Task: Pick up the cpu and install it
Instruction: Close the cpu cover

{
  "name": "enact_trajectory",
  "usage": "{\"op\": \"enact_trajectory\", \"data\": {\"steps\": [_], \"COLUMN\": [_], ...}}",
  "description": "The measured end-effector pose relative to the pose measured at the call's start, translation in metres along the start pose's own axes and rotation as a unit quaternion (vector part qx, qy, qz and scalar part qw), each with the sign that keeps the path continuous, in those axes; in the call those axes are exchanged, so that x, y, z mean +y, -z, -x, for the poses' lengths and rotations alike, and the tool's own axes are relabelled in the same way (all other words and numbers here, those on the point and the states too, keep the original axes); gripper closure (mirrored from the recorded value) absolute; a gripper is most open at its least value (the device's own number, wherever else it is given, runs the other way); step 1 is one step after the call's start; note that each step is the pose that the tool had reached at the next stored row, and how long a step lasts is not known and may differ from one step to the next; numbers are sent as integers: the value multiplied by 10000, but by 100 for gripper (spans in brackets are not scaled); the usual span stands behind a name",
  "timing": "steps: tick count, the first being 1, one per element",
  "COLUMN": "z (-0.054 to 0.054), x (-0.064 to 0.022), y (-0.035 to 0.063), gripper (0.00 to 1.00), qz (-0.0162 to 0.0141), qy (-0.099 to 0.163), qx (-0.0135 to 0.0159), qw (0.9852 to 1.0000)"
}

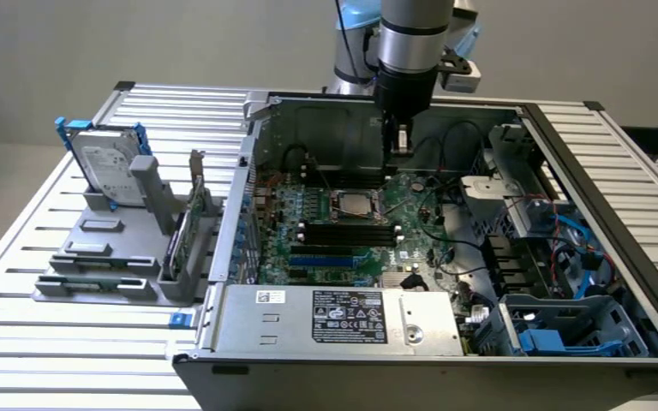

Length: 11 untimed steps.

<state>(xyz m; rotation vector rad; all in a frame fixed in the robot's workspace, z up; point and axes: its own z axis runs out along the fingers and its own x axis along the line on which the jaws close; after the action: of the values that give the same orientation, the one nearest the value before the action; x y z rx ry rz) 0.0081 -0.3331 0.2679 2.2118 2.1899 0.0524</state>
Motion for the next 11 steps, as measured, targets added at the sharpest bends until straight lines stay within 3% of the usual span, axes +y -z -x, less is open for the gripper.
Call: {"op": "enact_trajectory", "data": {"steps": [2,4,11], "z": [-1,-1,-3], "x": [48,90,245], "y": [16,19,13], "gripper": [89,89,89], "qz": [15,49,263], "qy": [1,2,8], "qx": [3,4,5], "qw": [10000,10000,9997]}}
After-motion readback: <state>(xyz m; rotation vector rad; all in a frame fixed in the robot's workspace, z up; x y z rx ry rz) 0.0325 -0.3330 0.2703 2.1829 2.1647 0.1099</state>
